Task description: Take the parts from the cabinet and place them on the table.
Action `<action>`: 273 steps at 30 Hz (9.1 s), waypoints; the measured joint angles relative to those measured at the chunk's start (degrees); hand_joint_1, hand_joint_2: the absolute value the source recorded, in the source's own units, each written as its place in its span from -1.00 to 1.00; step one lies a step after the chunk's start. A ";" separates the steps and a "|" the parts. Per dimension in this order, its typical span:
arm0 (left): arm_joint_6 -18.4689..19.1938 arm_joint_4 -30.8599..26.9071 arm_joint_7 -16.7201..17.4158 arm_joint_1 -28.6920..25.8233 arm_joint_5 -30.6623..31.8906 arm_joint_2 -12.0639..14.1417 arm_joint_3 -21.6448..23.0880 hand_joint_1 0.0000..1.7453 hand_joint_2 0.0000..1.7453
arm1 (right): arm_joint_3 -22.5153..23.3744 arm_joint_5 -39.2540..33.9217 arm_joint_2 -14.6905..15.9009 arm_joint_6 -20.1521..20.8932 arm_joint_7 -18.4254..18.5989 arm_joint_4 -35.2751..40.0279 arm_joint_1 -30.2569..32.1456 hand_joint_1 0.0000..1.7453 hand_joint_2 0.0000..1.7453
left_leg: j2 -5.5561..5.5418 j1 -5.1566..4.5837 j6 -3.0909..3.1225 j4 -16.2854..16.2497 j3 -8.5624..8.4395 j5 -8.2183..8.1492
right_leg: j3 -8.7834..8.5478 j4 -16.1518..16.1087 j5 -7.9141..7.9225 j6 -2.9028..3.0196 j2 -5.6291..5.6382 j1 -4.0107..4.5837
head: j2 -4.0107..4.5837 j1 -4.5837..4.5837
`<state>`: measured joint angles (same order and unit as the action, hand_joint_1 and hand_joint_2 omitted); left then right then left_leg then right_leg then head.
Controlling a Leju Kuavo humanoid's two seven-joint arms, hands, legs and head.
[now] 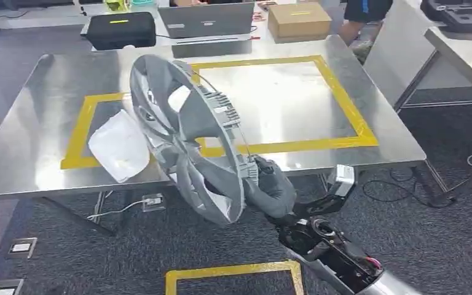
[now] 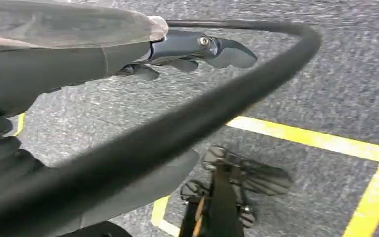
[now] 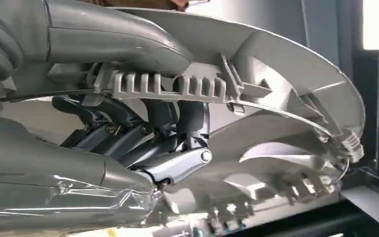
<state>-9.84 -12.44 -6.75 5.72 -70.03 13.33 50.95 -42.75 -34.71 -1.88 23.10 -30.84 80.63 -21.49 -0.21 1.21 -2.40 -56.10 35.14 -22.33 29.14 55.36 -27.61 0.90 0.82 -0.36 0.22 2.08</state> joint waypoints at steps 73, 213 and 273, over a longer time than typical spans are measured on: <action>1.70 0.00 -3.67 0.32 1.64 0.26 0.63 -1.00 -1.00 | -2.08 91.03 -2.08 -42.38 38.36 -46.03 -21.34 -1.00 1.00 | -0.40 -0.73 1.08 2.05 -4.41 -3.58 | 3.86 0.61 3.00 -0.57 -0.22 0.30 | 0.00 -1.51; 0.52 -0.02 -0.98 0.10 -0.35 -3.91 0.63 -1.00 -1.00 | 12.11 31.28 5.46 -32.39 -1.99 18.75 10.19 -1.00 -1.00 | 5.23 -0.89 2.37 2.20 -5.53 -3.89 | 2.52 1.67 1.66 -1.96 -4.78 -0.05 | 0.00 -3.52; 0.55 0.00 -0.92 0.09 -0.72 -3.61 0.63 -1.00 -1.00 | 11.82 33.38 5.20 -33.31 -0.13 19.56 10.61 -1.00 -1.00 | 4.76 -0.37 2.41 2.96 -5.50 -3.27 | 4.65 6.52 0.49 -3.05 -2.28 -0.82 | 0.00 -2.67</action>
<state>-9.29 -12.44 -7.67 5.81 -70.75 9.73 51.58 -30.93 -1.33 3.32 -10.21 -30.97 100.19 -10.88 4.55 0.84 0.01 -53.15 29.63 -25.60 33.79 61.88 -27.12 -2.15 -1.47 -1.18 0.22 -0.59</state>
